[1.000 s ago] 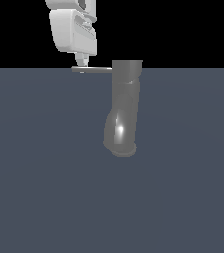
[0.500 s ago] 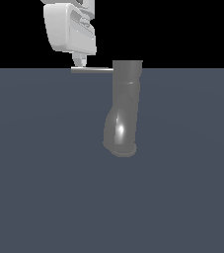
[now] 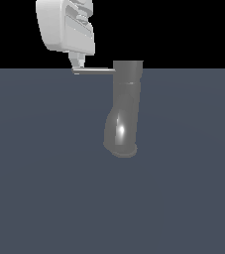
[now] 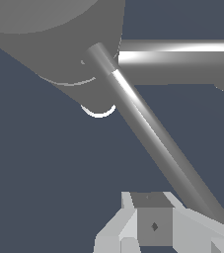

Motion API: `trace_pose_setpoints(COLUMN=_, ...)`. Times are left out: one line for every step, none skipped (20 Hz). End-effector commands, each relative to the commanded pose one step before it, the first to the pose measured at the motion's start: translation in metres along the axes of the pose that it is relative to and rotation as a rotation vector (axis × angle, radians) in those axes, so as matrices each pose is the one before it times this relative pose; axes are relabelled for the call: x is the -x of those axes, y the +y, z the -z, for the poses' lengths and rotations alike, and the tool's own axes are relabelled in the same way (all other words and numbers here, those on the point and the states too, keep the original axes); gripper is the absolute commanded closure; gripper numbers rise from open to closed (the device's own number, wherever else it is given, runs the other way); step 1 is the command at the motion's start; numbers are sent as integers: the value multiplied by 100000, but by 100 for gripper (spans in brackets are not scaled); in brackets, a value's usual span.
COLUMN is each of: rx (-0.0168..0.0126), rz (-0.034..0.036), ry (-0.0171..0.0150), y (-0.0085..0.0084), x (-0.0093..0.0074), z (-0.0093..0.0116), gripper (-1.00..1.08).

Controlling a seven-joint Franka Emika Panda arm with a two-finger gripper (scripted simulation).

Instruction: Turn on the faucet by rotating a designated handle.

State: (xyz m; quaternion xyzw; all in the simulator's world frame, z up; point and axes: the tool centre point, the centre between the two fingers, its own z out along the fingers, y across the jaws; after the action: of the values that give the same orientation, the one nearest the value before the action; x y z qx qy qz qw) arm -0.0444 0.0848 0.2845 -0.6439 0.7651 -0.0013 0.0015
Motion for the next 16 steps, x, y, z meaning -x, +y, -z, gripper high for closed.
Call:
trace_pose_setpoints(rx=62, rz=-157, ry=130, y=378, x=-472, z=9, gripper=108)
trace_pose_setpoints(rx=0, rz=0, ry=0, y=219, x=-230, z=3, gripper=108)
trace_pose_setpoints(rx=32, rz=35, ry=-12, y=216, x=-216, z=-10, gripper=108)
trace_pose_setpoints(rx=0, rz=0, ry=0, y=219, x=-230, z=3, gripper=108)
trace_pose_setpoints(rx=0, rz=0, ry=0, y=220, x=-231, z=3, gripper=108)
trace_pose_setpoints(rx=0, rz=0, ry=0, y=220, x=-231, z=3, gripper=108)
trace_pose_setpoints(rx=46, rz=49, ry=-15, y=215, x=-213, z=-16, gripper=108)
trace_pose_setpoints(rx=0, rz=0, ry=0, y=221, x=-232, z=4, gripper=108)
trace_pose_setpoints(rx=0, rz=0, ry=0, y=221, x=-233, z=4, gripper=108)
trace_pose_setpoints(rx=0, rz=0, ry=0, y=222, x=-233, z=4, gripper=108)
trace_pose_setpoints(rx=0, rz=0, ry=0, y=222, x=-234, z=4, gripper=108)
trace_pose_setpoints(rx=48, rz=48, ry=-13, y=216, x=-215, z=-17, gripper=108)
trace_pose_setpoints(rx=0, rz=0, ry=0, y=223, x=-234, z=4, gripper=108)
trace_pose_setpoints(rx=0, rz=0, ry=0, y=224, x=-235, z=4, gripper=108)
trace_pose_setpoints(rx=0, rz=0, ry=0, y=224, x=-235, z=4, gripper=108)
trace_pose_setpoints(rx=0, rz=0, ry=0, y=225, x=-236, z=4, gripper=108)
